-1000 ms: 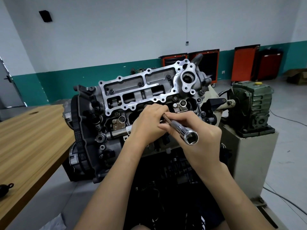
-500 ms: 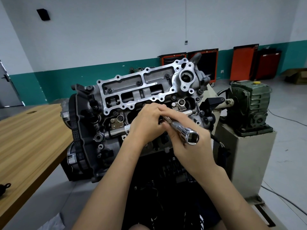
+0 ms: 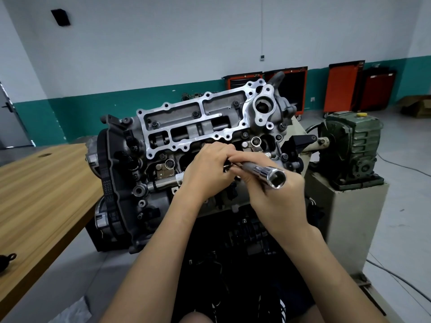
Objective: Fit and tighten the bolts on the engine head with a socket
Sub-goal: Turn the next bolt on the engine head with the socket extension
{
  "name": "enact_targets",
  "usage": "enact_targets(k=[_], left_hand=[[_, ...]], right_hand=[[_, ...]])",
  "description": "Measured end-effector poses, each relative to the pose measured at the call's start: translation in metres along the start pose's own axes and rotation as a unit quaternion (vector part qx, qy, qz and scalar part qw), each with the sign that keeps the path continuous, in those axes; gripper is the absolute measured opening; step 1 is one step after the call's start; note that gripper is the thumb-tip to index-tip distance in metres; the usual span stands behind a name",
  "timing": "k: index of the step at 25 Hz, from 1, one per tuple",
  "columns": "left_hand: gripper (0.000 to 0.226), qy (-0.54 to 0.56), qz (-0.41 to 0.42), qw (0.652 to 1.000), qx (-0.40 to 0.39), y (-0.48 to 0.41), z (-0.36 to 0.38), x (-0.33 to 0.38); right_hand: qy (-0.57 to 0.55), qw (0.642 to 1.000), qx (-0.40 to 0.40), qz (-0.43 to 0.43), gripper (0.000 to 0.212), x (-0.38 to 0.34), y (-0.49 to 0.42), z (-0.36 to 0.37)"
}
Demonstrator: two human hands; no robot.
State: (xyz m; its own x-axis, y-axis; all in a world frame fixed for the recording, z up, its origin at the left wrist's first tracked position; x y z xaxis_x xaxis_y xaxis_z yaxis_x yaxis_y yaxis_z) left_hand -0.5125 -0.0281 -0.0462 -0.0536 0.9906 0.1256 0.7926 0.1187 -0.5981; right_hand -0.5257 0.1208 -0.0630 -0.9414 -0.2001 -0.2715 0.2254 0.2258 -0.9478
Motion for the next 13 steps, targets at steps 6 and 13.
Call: enact_targets(k=[6,13], left_hand=[[0.016,0.007,-0.001,1.000,0.010,0.002,-0.001,0.000],[0.008,-0.031,0.010,0.999,-0.016,-0.002,0.003,-0.002]], right_hand=[[-0.009,1.000,0.012,0.023,0.021,-0.002,0.003,0.001],[-0.007,0.998,0.050,0.032,0.023,0.002,0.000,-0.004]])
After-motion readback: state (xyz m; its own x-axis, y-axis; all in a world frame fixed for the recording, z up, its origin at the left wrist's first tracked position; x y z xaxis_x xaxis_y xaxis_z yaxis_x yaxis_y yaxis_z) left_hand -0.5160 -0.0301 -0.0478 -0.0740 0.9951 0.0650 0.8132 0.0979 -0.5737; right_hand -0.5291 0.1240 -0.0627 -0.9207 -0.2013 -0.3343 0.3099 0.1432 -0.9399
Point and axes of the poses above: each hand's wrist, its own y-axis away from the middle knuckle, its own z-axis out of the palm, x = y × z, the point moved 2 cm from there along -y, towards the middle knuckle, and after that the axes turned 3 degrees about -x, right-handed, at the moved point
